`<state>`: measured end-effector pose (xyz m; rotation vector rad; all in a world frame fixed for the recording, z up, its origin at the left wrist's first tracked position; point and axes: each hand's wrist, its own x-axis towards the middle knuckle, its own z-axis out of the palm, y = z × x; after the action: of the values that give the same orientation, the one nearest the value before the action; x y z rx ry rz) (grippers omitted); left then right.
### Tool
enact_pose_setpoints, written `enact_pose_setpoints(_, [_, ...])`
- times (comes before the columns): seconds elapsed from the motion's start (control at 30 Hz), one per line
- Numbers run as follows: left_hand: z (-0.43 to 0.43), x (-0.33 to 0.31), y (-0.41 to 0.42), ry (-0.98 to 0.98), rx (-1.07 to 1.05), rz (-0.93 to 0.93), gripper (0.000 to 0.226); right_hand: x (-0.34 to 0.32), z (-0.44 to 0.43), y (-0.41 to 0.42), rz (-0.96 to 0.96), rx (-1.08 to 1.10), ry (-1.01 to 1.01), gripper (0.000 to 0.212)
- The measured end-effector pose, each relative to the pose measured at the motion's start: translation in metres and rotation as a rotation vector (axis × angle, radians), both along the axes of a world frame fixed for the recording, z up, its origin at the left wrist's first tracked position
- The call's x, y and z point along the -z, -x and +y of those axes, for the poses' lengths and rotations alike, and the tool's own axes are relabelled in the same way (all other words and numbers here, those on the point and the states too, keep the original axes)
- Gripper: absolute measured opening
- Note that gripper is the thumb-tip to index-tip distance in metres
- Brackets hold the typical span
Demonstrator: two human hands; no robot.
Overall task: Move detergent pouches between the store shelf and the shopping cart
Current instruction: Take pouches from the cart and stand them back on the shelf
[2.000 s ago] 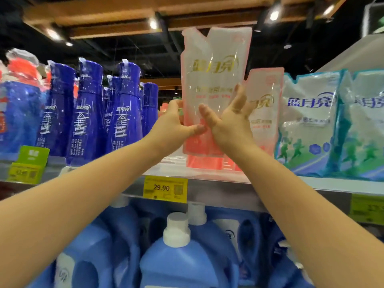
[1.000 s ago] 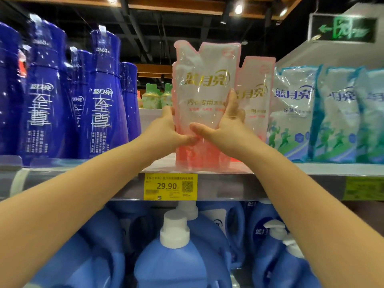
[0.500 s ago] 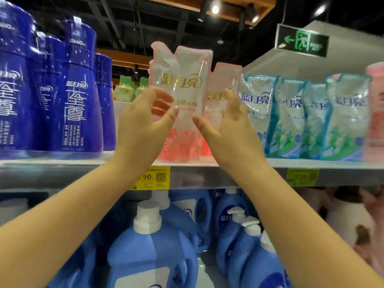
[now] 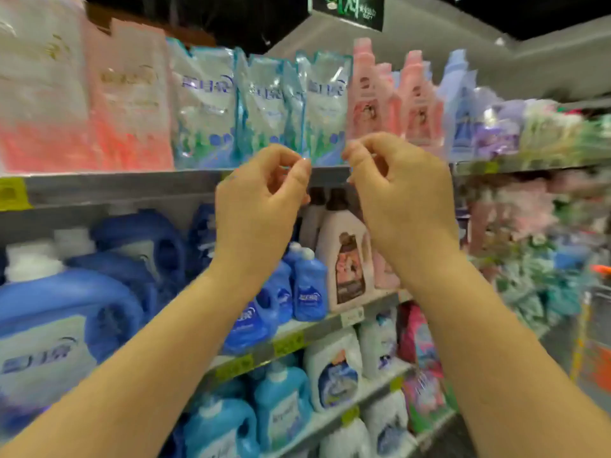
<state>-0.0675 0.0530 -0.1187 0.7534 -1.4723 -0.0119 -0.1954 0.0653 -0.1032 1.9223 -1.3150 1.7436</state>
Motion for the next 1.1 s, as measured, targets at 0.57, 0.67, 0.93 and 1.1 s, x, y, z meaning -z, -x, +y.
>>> enact_pose_setpoints(0.57, [-0.028,0.195,0.495,-0.634,0.857,-0.103,0.023,0.208,0.052,0.429,-0.366,0.800,-0.475,0.026])
enact_pose_setpoints(0.67, [-0.051,0.224,0.561,-0.714,0.902,-0.157,0.020,0.234,0.033,0.483,-0.423,0.859,-0.565,0.025])
enact_pose_setpoints(0.93, [-0.129,0.305,0.703,-0.946,0.871,-0.341,0.024,0.317,-0.013,0.627,-0.710,1.003,-0.827,0.020])
enact_pose_setpoints(1.1, [-0.166,0.377,0.775,-1.046,0.804,-0.528,0.017,0.407,-0.048,0.708,-0.921,1.023,-0.997,0.033])
